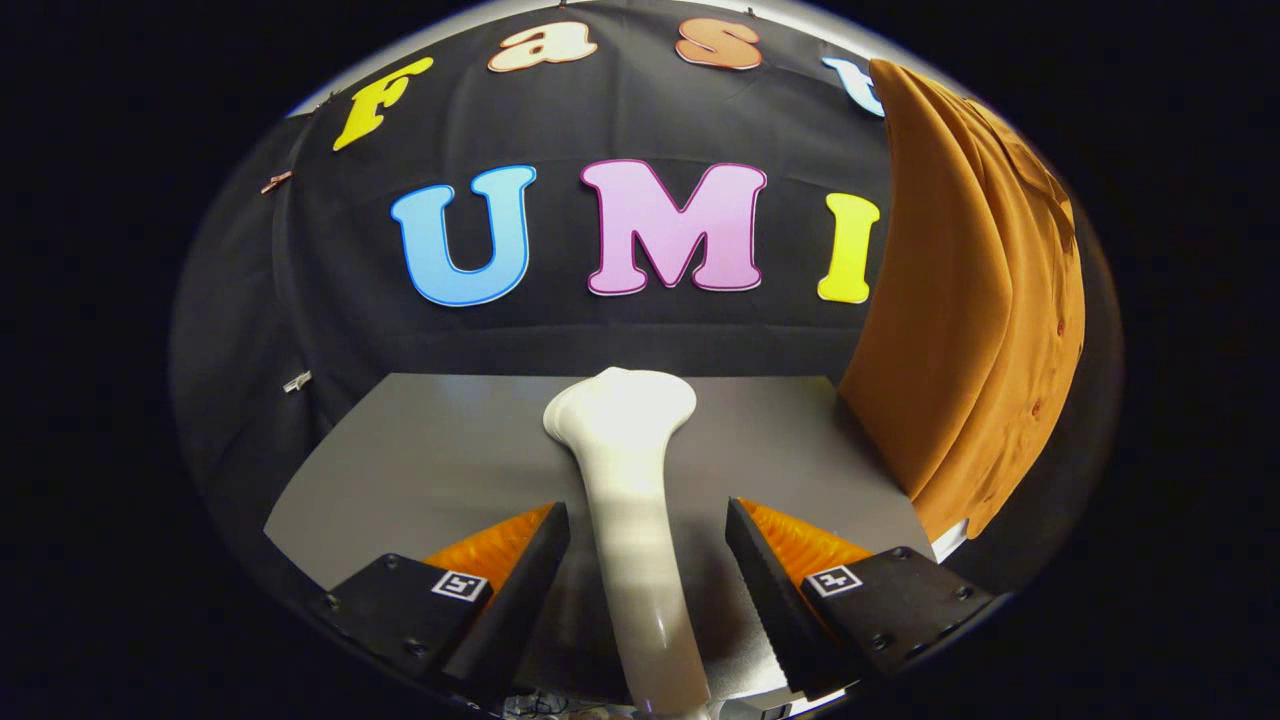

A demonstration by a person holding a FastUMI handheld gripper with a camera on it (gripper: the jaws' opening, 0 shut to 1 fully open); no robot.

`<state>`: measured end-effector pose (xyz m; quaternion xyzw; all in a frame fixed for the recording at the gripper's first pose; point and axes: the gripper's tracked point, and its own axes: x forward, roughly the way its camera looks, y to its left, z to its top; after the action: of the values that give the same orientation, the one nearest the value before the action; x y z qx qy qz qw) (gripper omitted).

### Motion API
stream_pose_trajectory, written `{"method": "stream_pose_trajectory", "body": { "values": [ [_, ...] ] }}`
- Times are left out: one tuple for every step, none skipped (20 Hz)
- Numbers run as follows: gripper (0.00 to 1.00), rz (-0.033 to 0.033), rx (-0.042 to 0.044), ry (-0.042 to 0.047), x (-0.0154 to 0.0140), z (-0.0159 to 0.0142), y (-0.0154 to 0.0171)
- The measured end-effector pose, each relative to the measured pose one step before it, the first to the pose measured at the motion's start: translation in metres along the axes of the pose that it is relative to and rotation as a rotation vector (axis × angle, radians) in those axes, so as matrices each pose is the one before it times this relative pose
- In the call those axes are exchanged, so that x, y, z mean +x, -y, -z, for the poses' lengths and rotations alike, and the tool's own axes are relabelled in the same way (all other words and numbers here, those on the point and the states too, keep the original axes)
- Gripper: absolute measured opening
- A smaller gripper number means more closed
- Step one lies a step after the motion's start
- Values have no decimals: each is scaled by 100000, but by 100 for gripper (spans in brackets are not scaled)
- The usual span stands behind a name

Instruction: Iron the clothes twice with a garment steamer, once on the left side and once on the right side.

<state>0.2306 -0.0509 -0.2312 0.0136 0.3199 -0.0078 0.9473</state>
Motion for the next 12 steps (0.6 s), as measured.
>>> {"method": "stream_pose_trajectory", "body": {
  "values": [
    [99,268,352,-1382,361,310,-56],
    [99,420,296,-1364,321,224,-14],
    [99,612,332,-1280,161,118,101],
    [99,300,81,-980,402,-75,34],
    [91,149,-254,-1097,350,266,-24],
    [88,424,-1111,-834,205,155,-33],
    [86,-1749,-567,-2628,232,419,-479],
    [81,-1333,-70,1690,78,-59,-305],
    [66,1264,-2322,-213,331,99,-8],
    [51,-26,-2213,361,-443,-337,-17],
    [51,-453,-1436,736,-73,-32,1],
    [45,-1019,-311,262,27,30,8]
  ]
}}
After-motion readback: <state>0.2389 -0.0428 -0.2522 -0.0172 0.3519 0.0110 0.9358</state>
